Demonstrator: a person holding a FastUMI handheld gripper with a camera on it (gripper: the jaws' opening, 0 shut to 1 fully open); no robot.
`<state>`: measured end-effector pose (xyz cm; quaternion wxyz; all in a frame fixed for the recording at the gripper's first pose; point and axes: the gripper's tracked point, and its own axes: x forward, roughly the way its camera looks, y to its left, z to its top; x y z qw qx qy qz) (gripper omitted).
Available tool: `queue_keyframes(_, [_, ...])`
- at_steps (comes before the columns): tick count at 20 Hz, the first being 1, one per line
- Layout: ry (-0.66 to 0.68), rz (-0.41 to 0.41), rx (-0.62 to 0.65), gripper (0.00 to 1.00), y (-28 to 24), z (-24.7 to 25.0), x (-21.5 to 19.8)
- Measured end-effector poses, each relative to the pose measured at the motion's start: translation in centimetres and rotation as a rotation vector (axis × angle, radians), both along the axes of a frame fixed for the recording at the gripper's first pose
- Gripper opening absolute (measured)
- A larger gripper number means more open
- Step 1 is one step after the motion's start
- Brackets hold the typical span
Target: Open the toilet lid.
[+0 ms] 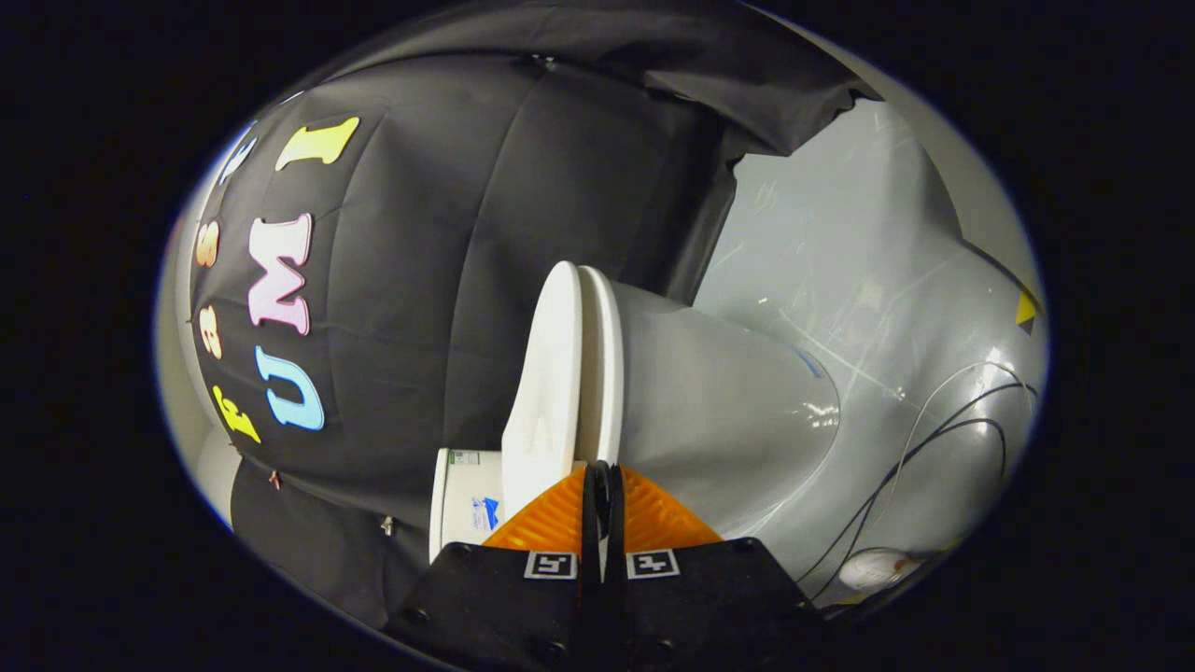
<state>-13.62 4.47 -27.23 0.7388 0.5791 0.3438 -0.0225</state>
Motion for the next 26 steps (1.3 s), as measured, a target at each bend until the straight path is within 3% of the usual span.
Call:
queue_keyframes(8, [0.013, 0.004, -0.034, 0.05, -0.1, 1.5, 0.0])
queue_keyframes(17, [-0.042, 0.111, -0.252, 0.05, 0.5, 4.7, 1.0])
queue_keyframes(26, [-0.076, 0.136, -0.469, 0.05, 2.7, 11.9, 2.7])
